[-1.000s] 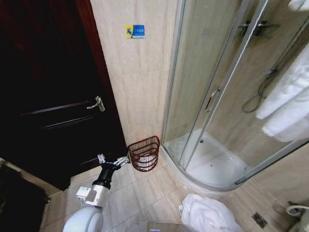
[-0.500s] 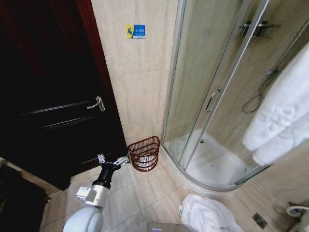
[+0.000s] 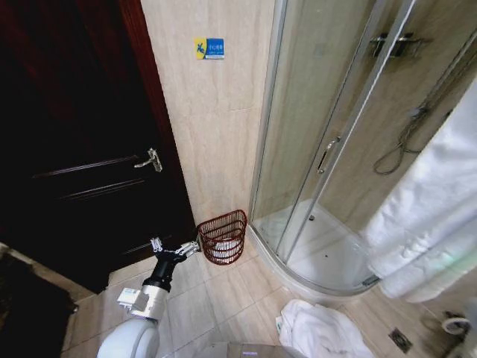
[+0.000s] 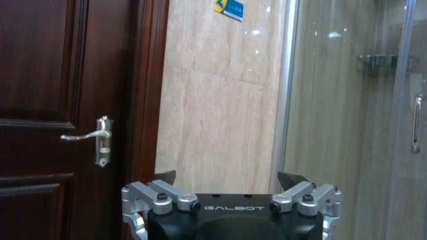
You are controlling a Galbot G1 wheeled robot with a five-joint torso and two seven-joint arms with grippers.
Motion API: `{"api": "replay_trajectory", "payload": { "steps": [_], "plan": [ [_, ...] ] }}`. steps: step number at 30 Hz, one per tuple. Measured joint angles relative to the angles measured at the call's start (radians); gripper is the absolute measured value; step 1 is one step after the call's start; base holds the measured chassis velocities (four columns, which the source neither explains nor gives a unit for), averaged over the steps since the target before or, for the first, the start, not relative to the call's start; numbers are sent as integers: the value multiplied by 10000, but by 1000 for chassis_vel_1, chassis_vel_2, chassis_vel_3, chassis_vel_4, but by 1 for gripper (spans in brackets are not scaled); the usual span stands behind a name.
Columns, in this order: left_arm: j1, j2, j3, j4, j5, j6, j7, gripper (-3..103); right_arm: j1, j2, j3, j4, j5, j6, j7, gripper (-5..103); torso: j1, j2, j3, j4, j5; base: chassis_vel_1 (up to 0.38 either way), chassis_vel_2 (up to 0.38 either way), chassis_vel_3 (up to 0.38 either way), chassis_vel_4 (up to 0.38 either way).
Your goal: Discard the used towel into the hamper.
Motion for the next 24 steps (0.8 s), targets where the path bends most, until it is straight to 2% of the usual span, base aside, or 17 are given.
{"api": "replay_trajectory", "payload": {
  "steps": [1,4,5,7,12,19,24],
  "plan": [
    [0,0,0,0,0,0,0,99,0,0,0,0,0,0,0,7,0,0,0,0,0,0,0,0,0],
    [0,0,0,0,0,0,0,99,-96,429,-461,-202,-471,859,-388,7,0,0,0,1,-8,0,0,0,0],
    [0,0,0,0,0,0,0,99,-96,429,-461,-202,-471,859,-388,7,0,0,0,1,-8,0,0,0,0],
    [0,-1,0,0,0,0,0,99,-199,833,-835,-370,-899,1412,-543,7,0,0,0,0,-7,0,0,0,0],
    [0,0,0,0,1,0,0,99,-307,1334,-1271,-535,-1244,1820,-609,7,0,0,0,0,-6,0,0,0,0],
    [0,0,0,0,0,0,0,99,-431,1626,-1469,-776,-1433,2147,-616,7,0,0,0,1,-7,0,0,0,0],
    [0,0,0,0,0,0,0,99,-855,2040,-1807,-1170,-1767,2641,-806,7,0,0,0,-1,-4,0,0,0,0]
  ]
}}
